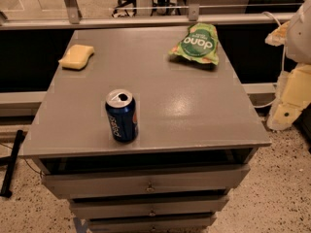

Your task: Knock pepsi can over

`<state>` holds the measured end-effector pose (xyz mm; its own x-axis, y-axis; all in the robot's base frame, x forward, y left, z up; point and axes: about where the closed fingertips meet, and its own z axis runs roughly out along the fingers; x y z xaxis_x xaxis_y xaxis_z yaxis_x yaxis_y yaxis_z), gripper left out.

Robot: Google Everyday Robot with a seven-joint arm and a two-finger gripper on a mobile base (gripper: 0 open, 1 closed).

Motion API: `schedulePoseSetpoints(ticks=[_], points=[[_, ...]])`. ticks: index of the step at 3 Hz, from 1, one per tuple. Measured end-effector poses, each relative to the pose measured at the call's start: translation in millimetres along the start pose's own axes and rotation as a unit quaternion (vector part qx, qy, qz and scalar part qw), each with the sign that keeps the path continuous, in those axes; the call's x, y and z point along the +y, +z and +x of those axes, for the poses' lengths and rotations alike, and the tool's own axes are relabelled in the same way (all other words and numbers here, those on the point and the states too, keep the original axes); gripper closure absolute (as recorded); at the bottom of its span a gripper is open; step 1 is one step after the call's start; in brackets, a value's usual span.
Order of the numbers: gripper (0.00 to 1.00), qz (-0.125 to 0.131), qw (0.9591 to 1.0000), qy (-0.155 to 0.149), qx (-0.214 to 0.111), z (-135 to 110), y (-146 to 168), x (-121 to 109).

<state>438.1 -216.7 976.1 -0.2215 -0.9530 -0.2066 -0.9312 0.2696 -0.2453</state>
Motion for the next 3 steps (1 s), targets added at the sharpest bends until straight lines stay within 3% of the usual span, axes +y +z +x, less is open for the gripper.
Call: schedulePoseSetpoints(ticks=[1,2,3], points=[[0.0,0.0,1.0,0.0,0.0,0,0,0],[0.0,-0.006,0.9998,0.001,-0.021,-6,8,2],[0.0,-0.043,0.9957,0.006,-0.081,-23,45,8]])
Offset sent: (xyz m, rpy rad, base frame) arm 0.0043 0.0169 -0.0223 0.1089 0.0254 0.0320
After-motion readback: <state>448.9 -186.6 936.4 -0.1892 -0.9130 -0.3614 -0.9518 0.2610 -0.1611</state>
